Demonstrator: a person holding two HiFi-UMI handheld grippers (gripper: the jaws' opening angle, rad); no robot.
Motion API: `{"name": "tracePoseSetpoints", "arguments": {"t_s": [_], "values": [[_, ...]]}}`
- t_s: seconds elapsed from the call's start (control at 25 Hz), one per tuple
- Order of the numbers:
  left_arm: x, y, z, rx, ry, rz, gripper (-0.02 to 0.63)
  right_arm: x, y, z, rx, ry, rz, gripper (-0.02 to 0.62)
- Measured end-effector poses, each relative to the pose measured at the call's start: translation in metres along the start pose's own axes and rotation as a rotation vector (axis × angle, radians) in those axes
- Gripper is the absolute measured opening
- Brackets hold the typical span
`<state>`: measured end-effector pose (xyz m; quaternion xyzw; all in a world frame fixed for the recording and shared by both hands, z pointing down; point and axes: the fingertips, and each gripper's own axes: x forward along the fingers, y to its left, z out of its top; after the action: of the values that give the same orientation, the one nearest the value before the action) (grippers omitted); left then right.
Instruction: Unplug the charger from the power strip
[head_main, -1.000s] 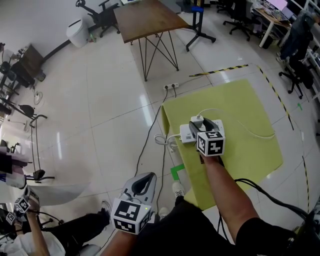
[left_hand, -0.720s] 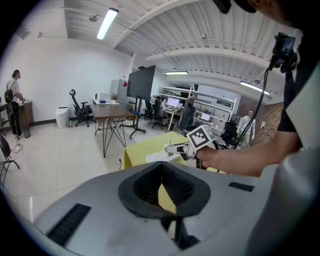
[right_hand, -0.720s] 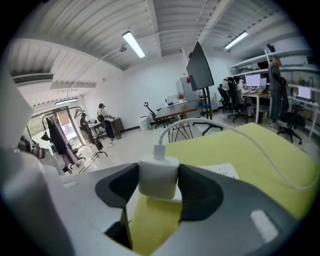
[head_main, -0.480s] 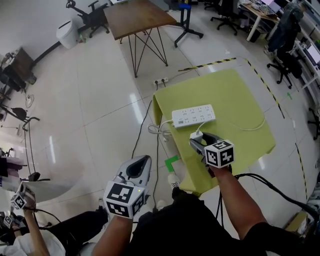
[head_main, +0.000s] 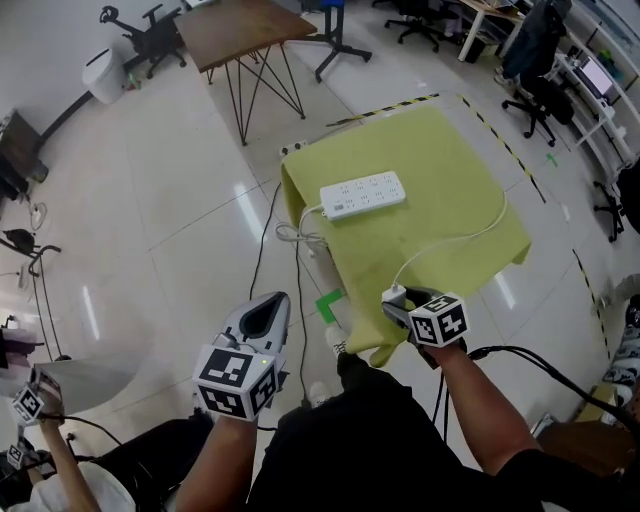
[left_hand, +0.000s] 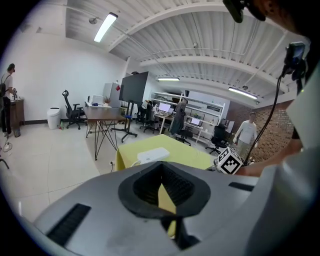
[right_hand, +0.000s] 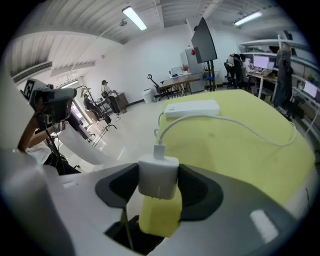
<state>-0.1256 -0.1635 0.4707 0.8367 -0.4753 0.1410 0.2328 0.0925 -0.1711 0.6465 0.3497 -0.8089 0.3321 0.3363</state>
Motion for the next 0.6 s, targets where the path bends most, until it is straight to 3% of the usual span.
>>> {"name": "tracePoseSetpoints", "arguments": {"t_s": [0.28,0.6], "values": [[-0.013,-0.016,-0.009,0.013,-0.004,-0.035,0.006,0.000,-0.002,-0.048,0.029,0.094,-0.064,0.245],[-0.038,-0.018,-0.004,0.023,-0.033,-0.012,0.006,0.011,-0.013,-0.048,0.032,0.075,-0.113,0.241]]}}
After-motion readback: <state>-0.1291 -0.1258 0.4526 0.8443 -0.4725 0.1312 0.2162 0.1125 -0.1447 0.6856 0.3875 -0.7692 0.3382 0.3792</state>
